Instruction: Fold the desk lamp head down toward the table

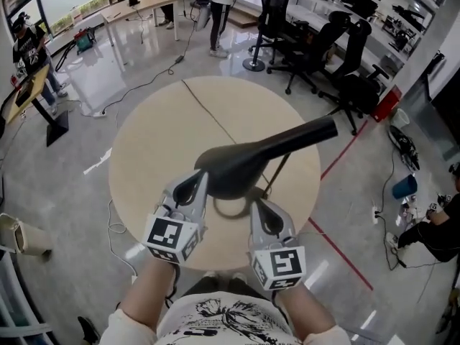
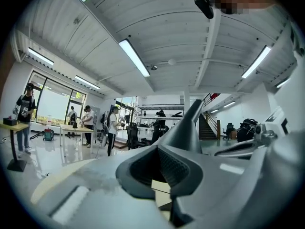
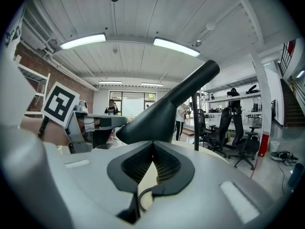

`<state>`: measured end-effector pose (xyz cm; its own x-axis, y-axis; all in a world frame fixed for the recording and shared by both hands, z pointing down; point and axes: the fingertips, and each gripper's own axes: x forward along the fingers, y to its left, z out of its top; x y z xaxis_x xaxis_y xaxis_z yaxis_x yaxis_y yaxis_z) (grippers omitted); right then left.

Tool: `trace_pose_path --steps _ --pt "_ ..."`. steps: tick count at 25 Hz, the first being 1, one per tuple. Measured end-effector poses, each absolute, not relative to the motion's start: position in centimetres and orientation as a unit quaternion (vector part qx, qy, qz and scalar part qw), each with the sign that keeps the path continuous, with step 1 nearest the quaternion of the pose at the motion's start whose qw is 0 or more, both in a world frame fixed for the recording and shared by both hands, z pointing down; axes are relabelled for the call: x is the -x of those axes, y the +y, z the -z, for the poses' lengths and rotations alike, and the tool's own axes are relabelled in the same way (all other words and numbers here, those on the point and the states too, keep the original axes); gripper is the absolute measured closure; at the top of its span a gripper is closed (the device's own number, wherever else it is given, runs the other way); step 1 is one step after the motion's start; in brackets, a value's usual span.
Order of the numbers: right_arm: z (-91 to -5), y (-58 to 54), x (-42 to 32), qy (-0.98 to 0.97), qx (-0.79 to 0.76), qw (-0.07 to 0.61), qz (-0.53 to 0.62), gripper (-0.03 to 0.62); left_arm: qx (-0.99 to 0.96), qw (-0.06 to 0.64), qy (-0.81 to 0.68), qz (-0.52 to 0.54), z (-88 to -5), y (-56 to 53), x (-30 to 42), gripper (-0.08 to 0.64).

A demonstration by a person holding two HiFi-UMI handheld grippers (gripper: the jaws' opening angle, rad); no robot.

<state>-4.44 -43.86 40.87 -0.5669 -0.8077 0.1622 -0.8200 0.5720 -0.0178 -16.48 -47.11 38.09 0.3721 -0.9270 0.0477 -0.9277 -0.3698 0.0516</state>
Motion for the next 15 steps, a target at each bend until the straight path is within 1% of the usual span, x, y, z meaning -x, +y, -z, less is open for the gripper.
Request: trace_pose_path --steps 7,11,15 --pt "-43.0 -42.9 2.5 -0.868 -0.484 0.080 -0.070 0.584 -0.838 0.070 -0.542 -0.007 -40.9 -47.2 14.5 0.557" --pt "-43.7 -42.3 2.5 -0.862 -0.494 0.079 -0.079 0.583 -0.842 0.073 -0.535 -0.020 -42.0 -47.3 14.1 0.558" --pt "-43.7 -42.1 1.3 -0.857 -0.503 0.080 -0.082 0.583 -0.845 0.076 -0.529 -0.011 -42.4 -47.6 13.4 0.568"
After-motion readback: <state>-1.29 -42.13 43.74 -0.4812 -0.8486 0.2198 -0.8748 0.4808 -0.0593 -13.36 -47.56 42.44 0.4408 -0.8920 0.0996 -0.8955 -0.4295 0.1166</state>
